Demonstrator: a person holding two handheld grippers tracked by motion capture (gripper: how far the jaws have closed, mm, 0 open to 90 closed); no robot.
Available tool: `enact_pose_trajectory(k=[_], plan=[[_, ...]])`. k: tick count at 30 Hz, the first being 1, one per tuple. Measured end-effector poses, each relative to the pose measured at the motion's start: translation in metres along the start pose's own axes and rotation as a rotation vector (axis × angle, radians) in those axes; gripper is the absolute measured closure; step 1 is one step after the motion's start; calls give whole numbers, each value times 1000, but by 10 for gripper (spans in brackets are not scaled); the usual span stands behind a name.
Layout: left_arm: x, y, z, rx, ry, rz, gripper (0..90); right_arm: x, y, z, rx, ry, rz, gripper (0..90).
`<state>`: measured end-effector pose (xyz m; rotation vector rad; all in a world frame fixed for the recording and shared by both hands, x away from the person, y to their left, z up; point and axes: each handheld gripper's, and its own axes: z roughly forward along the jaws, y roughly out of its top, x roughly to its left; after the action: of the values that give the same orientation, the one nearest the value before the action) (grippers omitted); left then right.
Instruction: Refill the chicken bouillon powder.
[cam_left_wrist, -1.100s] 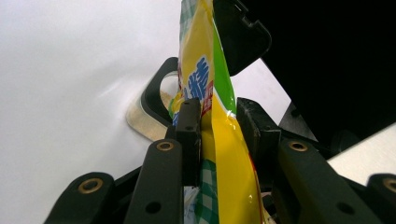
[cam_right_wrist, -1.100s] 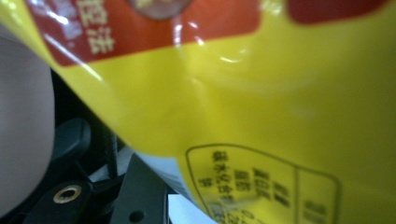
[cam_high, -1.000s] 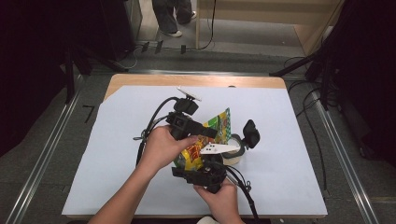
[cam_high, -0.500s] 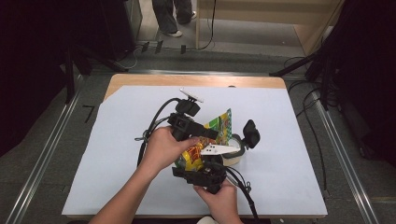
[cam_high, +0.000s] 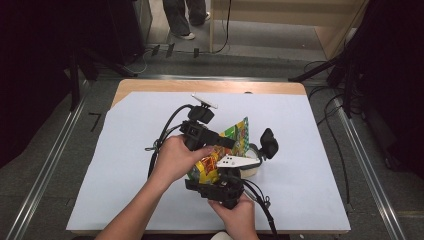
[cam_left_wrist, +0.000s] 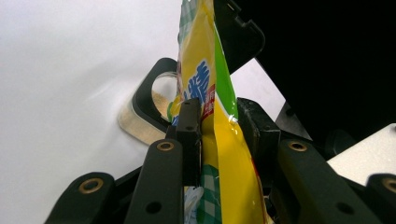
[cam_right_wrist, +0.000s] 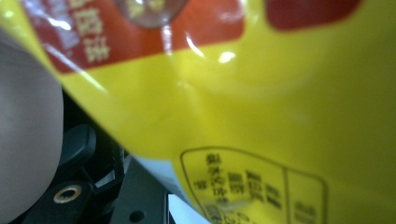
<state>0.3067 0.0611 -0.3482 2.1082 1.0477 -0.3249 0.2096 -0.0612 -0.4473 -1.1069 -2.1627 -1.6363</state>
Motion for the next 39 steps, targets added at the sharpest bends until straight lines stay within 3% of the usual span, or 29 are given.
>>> enact_pose_trajectory(k=[3, 8, 11, 16, 28, 30, 32, 33, 39], plan=[[2, 0, 3, -4, -7, -4, 718, -5, -1, 1, 11, -7, 3, 654], [-1, 0, 1, -29, -6, 22, 717, -3, 0, -3, 1, -34, -41, 654], [4, -1, 8, -6, -10, -3, 718, -10, -1, 0, 30, -24, -6, 653], [0, 0, 6, -18, -6, 8, 708, -7, -1, -2, 17, -27, -16, 653], [6, -1, 13, -5, -7, -5, 725, -14, -3, 0, 35, -35, 11, 652], [6, -1, 13, -11, 6, 1, 727, -14, -2, 0, 36, -34, 14, 654], [5, -1, 13, -17, 39, 15, 727, -17, -1, 1, 46, -5, 51, 651], [5, -1, 13, -17, 37, 12, 727, -18, -1, 0, 45, 1, 68, 651], [5, 0, 12, -16, 18, 3, 731, -16, -2, 0, 34, -10, 59, 657]])
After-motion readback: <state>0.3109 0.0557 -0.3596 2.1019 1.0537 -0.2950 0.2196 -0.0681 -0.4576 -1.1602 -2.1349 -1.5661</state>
